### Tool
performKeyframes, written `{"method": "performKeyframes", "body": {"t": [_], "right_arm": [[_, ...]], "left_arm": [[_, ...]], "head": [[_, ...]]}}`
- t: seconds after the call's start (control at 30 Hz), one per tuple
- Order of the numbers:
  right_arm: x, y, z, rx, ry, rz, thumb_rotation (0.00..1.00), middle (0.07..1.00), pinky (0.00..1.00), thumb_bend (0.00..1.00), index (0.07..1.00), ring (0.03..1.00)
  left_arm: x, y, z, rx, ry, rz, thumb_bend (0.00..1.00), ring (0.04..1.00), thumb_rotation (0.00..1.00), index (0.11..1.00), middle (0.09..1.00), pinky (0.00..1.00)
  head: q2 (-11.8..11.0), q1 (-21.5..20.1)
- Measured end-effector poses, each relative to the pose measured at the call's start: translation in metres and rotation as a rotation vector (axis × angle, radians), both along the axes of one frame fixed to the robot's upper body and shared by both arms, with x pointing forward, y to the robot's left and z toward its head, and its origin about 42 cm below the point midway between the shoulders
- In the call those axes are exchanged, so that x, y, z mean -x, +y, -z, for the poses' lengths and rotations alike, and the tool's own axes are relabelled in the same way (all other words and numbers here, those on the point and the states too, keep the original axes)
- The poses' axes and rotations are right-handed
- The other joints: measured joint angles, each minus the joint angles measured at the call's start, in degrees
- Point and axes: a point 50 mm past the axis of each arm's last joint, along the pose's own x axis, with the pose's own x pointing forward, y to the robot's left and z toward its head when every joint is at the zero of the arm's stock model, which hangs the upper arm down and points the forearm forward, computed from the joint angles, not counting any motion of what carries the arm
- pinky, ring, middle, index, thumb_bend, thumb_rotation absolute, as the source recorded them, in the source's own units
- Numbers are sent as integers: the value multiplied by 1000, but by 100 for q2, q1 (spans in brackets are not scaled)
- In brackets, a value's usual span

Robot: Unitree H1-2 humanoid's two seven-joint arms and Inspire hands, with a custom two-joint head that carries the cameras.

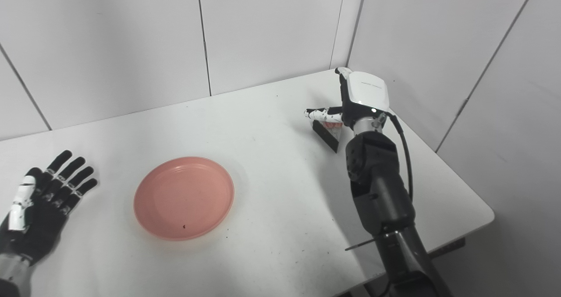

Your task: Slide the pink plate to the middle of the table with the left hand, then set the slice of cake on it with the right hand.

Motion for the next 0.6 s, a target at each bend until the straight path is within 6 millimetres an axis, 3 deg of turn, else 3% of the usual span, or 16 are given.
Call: {"method": "performKeyframes", "body": {"t": [0.2,0.6], "right_arm": [[-16,-4,6,-19,41,-19,579,854,560,859,854,776],[-25,0,18,-3,70,-49,589,860,560,870,834,784]], "left_arm": [[2,0,-1,-2,0,-2,436,855,880,868,873,837],[6,4,-3,-3,5,-1,432,864,899,882,885,850]], "head": [[0,0],[141,-9]]}}
